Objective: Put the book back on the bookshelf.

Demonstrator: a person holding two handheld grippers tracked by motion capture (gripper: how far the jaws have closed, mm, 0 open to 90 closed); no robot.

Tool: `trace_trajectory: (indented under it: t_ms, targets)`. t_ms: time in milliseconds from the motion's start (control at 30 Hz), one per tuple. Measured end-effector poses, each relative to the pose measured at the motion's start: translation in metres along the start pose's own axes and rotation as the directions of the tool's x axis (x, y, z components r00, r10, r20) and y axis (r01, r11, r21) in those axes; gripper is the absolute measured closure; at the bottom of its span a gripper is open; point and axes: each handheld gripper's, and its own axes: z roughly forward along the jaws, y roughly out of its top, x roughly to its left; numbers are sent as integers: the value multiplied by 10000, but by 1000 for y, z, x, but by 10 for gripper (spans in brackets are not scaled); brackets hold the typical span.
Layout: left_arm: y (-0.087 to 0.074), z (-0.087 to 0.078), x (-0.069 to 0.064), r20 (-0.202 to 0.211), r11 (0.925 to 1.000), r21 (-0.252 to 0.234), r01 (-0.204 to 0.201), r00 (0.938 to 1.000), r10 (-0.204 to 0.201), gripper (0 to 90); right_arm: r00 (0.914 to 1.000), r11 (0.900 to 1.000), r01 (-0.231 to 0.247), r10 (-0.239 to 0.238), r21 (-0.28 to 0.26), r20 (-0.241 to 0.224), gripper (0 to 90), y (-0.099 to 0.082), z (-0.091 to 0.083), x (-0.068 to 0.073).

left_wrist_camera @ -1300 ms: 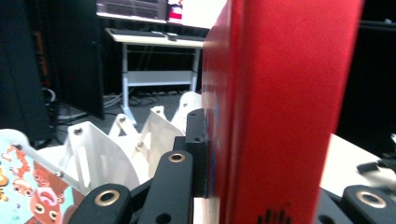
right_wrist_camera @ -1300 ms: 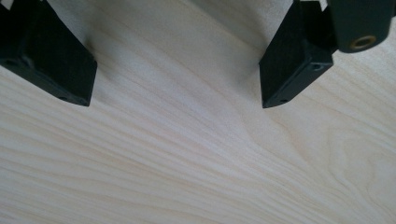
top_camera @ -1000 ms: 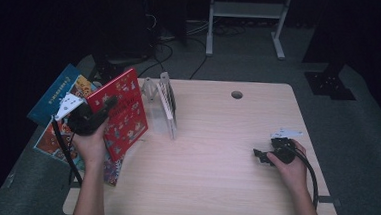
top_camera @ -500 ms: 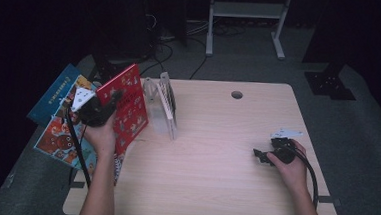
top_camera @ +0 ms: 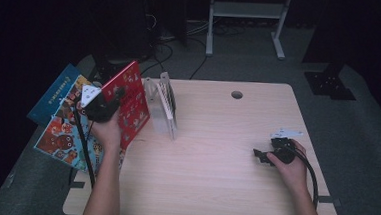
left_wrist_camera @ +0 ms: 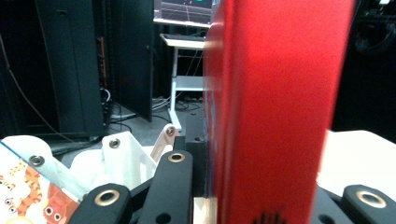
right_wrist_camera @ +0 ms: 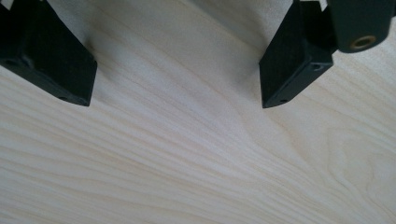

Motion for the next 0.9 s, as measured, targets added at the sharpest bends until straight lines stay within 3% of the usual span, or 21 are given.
trace_trajectory:
  t_ms: [233,467,900]
  targets:
    - [-5,4,-2,-246,9991,317,-269,9993,277,793,10000,10000,1,-1,5,-7,102,0,0,0]
    - [-7,7,-2,-387,9987,438,-275,9988,292,791,10000,10000,0,0,4,-6,102,0,0,0]
    - [-2,6,-1,-263,9956,876,-343,9990,367,741,10000,10000,23,-23,5,-20,102,0,0,1]
